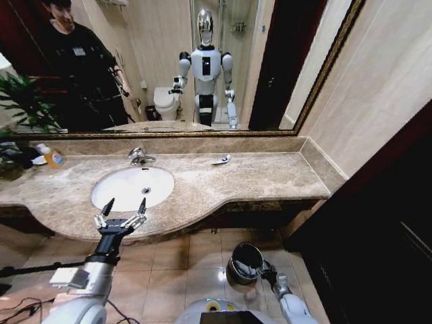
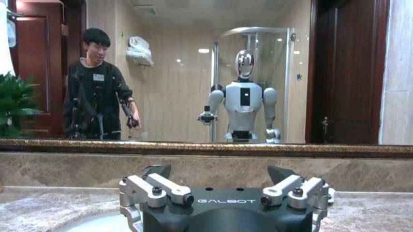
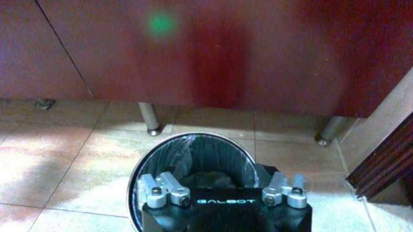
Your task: Pick up the trash from the sink and place it in the trash bin.
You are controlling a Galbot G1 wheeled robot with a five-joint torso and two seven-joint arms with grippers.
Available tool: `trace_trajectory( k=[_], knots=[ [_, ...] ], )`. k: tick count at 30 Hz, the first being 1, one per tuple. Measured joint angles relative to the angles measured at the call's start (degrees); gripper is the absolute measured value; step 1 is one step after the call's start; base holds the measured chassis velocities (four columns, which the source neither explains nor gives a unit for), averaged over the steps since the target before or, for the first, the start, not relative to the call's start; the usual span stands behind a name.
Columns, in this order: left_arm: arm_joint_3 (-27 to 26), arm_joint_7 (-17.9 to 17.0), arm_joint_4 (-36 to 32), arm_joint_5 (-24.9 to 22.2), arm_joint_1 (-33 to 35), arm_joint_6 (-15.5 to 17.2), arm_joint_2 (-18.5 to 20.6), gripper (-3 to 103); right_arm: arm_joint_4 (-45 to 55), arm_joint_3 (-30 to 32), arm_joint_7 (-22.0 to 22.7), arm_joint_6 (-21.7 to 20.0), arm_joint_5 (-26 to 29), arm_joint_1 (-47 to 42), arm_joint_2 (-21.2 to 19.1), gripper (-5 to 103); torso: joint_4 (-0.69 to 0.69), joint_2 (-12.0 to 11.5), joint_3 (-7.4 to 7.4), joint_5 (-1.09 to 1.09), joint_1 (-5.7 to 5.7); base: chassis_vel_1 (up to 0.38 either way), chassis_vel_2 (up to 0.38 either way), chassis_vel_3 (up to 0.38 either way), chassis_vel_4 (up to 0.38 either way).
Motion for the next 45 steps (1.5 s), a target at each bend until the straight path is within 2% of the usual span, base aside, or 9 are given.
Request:
trace_trajectory(
  k=[4, 6, 16, 22, 25, 26, 35, 37, 45],
  knots=[
    [0.0, 0.0, 0.0, 0.0, 0.0, 0.0, 0.0, 100, 0.0, 0.0, 0.2, -0.2, -0.2, 0.1, 0.1, 85, 0.0, 0.0, 0.0, 0.0, 0.0, 0.0, 0.0, 0.0, 0.0],
    [0.0, 0.0, 0.0, 0.0, 0.0, 0.0, 0.0, 100, 0.0, 0.0, 0.4, -0.2, -0.4, 0.1, 0.1, 95, 0.0, 0.0, 0.0, 0.0, 0.0, 0.0, 0.0, 0.0, 0.0],
    [0.0, 0.0, 0.0, 0.0, 0.0, 0.0, 0.0, 100, 2.8, 0.1, 1.6, -1.1, -0.1, -1.8, 0.0, 100, 0.0, 0.0, 0.0, 0.01, 0.0, 0.0, 0.0, 0.0, 0.0],
    [0.0, 0.0, 0.0, 0.0, 0.0, 0.0, 0.0, 100, 14.9, 0.4, 2.7, -4.9, 5.1, -6.6, -1.6, 100, 0.0, 0.0, 0.0, -0.01, 0.0, 0.0, 0.0, 0.0, 0.0],
    [0.0, 0.0, 0.0, 0.0, 0.0, 0.0, 0.0, 100, 25.5, 0.8, 4.0, -6.7, 8.7, -10.5, -3.1, 100, 0.0, 0.0, 0.0, 0.01, 0.0, 0.0, 0.0, 0.0, 0.0],
    [0.0, 0.0, 0.0, 0.0, 0.0, 0.0, 0.0, 100, 25.5, 0.8, 4.0, -6.7, 8.7, -10.5, -3.1, 100, 0.0, 0.0, 0.0, 0.01, 0.0, 0.0, 0.0, 0.0, 0.0],
    [0.0, 0.0, 0.0, 0.0, 0.0, 0.0, 0.0, 100, 54.2, 3.3, 6.4, -13.5, 13.2, -18.0, -4.1, 100, -0.01, 0.0, 0.0, -0.01, 0.0, 0.0, 0.0, 0.0, 0.0],
    [0.0, 0.0, 0.0, 0.0, 0.0, 0.0, 0.0, 100, 61.6, 3.1, 8.8, -17.0, 14.0, -17.2, -4.0, 100, 0.0, 0.0, 0.0, -0.02, -0.01, 0.0, 0.0, 0.0, 0.0],
    [0.0, 0.0, 0.0, 0.0, 0.0, 0.0, 0.0, 100, 66.3, -0.8, 10.4, -24.3, 16.0, -7.6, -5.5, 100, 0.0, 0.0, 0.0, 0.0, 0.0, 0.0, 0.0, 0.0, 0.0]
  ],
)
